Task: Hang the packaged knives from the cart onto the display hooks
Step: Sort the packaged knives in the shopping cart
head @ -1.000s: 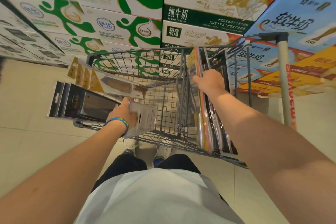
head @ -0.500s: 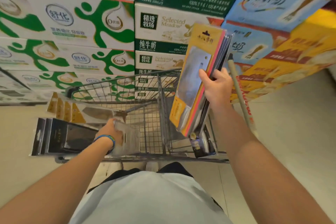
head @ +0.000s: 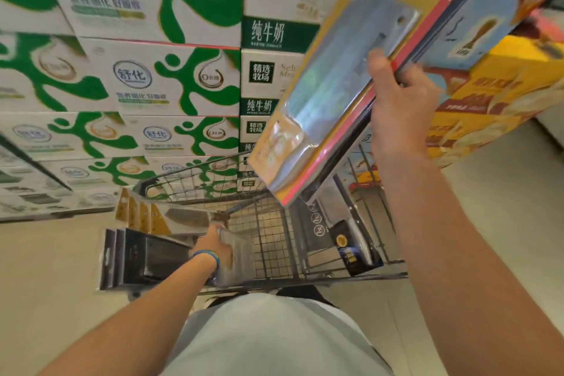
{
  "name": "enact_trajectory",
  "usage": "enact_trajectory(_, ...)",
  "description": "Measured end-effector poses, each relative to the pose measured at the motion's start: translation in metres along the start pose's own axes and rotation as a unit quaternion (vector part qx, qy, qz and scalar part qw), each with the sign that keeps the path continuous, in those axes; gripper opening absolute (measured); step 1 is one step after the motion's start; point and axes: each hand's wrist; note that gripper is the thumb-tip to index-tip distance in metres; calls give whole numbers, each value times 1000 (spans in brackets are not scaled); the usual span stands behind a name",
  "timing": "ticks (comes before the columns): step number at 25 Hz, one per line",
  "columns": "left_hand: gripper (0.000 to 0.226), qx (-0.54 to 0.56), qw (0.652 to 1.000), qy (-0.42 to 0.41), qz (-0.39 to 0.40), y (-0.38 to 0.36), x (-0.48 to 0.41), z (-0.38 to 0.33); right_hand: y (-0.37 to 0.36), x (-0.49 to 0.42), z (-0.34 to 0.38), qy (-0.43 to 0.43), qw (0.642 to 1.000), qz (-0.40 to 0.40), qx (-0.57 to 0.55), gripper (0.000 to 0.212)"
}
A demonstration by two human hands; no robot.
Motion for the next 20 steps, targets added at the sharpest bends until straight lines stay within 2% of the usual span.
enact_trajectory(3,47,20,1000,1,13,10,0,5,-33,45,0,38,998,37,34,47)
enact_trajectory(7,45,20,1000,4,21,24,-4,22,-74,139,-43,22,982,156,102,15)
enact_trajectory(9,48,30,999,6,28,31,-10,30,-84,173,-70,-22,972,215,87,6)
enact_trajectory(11,55,47,998,12,32,38,-17,35,-93,196,-96,-98,956,262,89,19)
enact_trajectory(13,60,53,998,25,31,40,-21,36,-102,207,-115,-160,943,258,135,12)
enact_trajectory(14,61,54,998,28,32,39,-24,37,-108,207,-120,-174,942,244,154,15)
enact_trajectory(16,63,54,998,25,37,37,-30,39,-119,199,-125,-182,948,228,127,16)
enact_trajectory(18,63,58,997,29,40,39,-36,39,-125,193,-123,-146,958,225,98,17)
enact_trajectory(20,62,59,997,28,41,41,-40,36,-121,198,-126,-87,966,203,138,23)
Point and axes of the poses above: each hand's wrist, its own x-axis away from the middle knuckle, its own y-axis out of the back of the hand, z = x × y, and after that the axes turned 2 degrees about x, right-handed
